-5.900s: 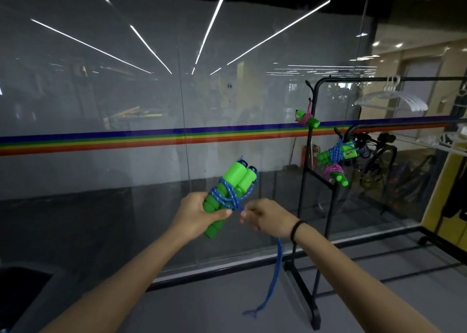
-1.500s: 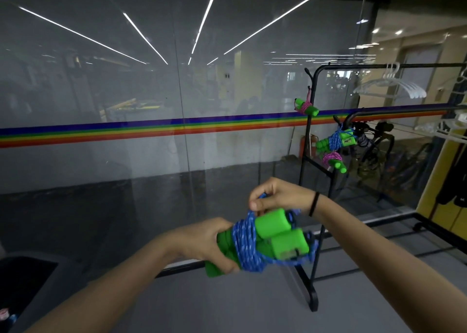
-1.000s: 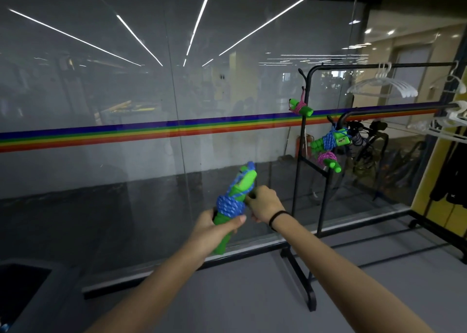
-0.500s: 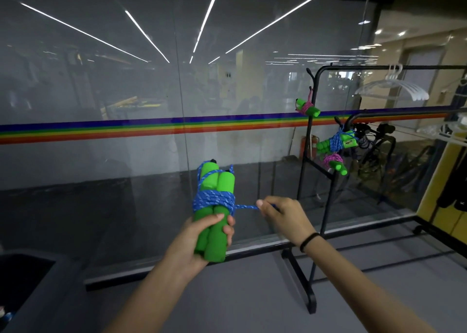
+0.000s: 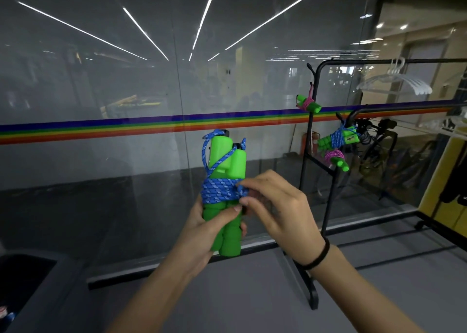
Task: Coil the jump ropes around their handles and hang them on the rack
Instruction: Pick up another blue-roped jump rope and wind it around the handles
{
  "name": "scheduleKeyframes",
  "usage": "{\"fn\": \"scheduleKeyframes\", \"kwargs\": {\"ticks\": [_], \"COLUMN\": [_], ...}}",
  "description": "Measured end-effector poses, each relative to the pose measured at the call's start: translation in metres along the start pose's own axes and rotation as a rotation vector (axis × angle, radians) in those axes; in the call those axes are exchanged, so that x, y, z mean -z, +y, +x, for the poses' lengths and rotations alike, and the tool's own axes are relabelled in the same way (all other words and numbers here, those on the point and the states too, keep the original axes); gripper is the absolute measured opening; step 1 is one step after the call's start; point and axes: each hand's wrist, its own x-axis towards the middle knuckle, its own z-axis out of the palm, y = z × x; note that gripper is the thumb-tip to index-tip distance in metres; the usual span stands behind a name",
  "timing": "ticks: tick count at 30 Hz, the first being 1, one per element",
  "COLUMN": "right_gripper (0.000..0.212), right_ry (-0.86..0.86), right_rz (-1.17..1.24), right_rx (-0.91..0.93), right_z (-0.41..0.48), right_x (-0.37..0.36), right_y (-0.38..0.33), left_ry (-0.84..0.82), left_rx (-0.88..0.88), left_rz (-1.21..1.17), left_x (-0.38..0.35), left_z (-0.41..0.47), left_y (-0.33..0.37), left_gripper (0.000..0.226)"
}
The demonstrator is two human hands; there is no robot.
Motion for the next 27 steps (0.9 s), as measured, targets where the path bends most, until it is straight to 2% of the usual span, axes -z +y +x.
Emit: {"fn": "scheduleKeyframes", "kwargs": {"ticks": [3, 7, 11, 14, 17, 22, 27], "right_gripper": [0.026, 0.016, 0.012, 0.01, 0.013, 0.004, 0.021], "right_ry": [-0.007, 0.067, 0.066, 0.059, 0.004, -0.105, -0.165], "right_rz": [-0.018, -0.04, 0.024, -0.005, 0.024, 0.023, -0.032], "right_rx": [0.035, 0.025, -0.04, -0.023, -0.024, -0.006, -0.095], "right_z": [-0.003, 0.002, 0.009, 0.014, 0.017, 0.023, 0.03], "right_x": [0.0, 0.002, 0.005, 0.007, 0.012, 0.014, 0.018], "right_y": [-0.003, -0.005, -0.007, -0.007, -0.01, -0.01, -0.017], "left_ry": [-0.011, -0.038, -0.041, -0.053, -0.048, -0.064, -0.075], "left_rx": [-0.016, -0.021, -0.024, -0.019, -0.029, -0.034, -0.047], "left_rz": [0.046, 0.077, 0.132, 0.169, 0.204, 0.245, 0.331], "left_x": [0.002, -0.002, -0.002, -0.003, -0.003, -0.003, -0.001], "left_z": [-0.002, -0.007, -0.008, -0.009, -0.009, -0.011, -0.01], "left_y": [0.005, 0.004, 0.006, 0.009, 0.011, 0.011, 0.015], "left_gripper": [0.055, 0.043, 0.039, 0.036, 0.031, 0.031, 0.037]}}
